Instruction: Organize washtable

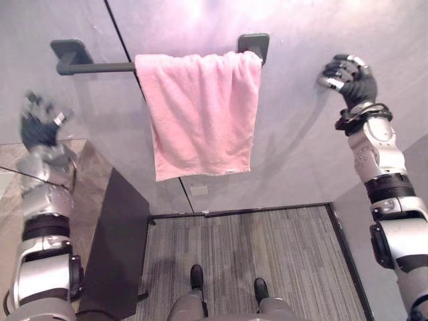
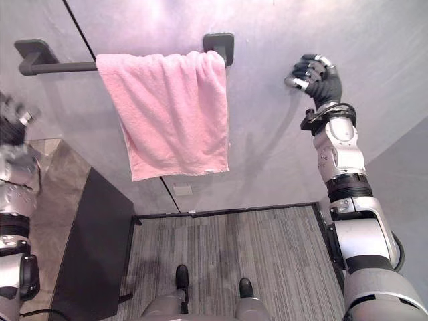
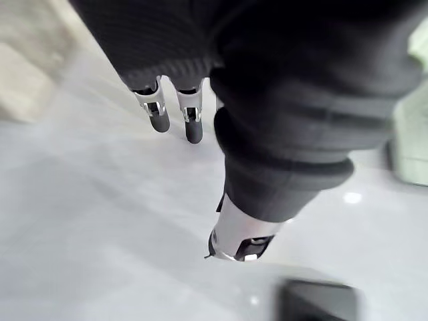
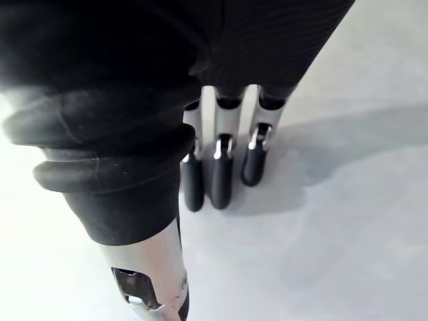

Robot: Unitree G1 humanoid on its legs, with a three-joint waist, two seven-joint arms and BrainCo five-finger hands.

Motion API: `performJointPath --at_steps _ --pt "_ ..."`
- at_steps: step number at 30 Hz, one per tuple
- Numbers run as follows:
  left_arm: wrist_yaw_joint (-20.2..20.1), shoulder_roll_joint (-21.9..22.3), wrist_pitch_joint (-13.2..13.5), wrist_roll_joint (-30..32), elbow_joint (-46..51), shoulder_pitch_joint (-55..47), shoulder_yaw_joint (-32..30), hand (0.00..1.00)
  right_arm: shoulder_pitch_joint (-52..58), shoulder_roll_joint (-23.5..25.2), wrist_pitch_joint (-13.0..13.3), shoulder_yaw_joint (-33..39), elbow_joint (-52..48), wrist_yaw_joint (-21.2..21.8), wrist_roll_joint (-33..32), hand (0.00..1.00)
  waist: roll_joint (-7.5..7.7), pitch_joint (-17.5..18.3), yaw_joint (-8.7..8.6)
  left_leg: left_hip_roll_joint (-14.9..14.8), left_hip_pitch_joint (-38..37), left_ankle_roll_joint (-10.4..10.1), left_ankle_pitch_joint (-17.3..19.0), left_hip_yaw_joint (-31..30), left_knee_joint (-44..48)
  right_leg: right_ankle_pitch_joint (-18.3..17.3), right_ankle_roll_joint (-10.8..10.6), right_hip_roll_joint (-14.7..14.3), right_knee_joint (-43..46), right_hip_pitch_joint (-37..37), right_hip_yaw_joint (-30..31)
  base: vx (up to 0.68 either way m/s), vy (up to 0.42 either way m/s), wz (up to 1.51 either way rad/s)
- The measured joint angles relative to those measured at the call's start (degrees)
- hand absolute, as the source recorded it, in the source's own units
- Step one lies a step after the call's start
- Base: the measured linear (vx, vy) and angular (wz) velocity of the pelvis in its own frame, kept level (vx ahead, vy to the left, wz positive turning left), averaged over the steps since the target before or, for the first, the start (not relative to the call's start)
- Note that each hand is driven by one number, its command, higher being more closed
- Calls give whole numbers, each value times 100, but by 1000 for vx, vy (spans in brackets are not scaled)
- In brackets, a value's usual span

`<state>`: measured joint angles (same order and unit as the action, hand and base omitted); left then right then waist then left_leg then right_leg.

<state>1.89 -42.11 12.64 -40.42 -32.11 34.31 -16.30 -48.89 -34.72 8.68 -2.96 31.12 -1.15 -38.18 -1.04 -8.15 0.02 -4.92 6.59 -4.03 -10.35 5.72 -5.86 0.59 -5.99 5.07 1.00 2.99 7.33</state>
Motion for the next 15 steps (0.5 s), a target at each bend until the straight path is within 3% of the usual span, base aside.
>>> performJointPath --at_steps 3,7,11,15 --pt "210 1 249 3 706 59 -10 0 272 19 167 33 -818 -20 -72 0 -88 170 2 4 29 2 0 -85 -1 -38 10 25 -2 -17 -76 11 -23 13" --pt "484 190 540 87 1638 67 235 0 655 483 556 203 -2016 -58 -68 0 -130 435 -58 4 -53 3 -2 -208 -1 -129 -4 3 39 -169 -247 30 -31 18" --pt "589 423 580 135 1991 69 576 0 731 747 671 149 -2453 -107 -64 0 -120 537 -46 2 -65 1 -1 -292 -1 -197 10 -7 140 -184 -333 5 -28 15" --pt "576 678 565 116 2255 114 1190 0 906 926 652 -429 -2611 33 -70 0 -96 561 -46 57 -140 1 -6 -399 -2 -281 -3 15 242 -278 -421 -5 -10 15"
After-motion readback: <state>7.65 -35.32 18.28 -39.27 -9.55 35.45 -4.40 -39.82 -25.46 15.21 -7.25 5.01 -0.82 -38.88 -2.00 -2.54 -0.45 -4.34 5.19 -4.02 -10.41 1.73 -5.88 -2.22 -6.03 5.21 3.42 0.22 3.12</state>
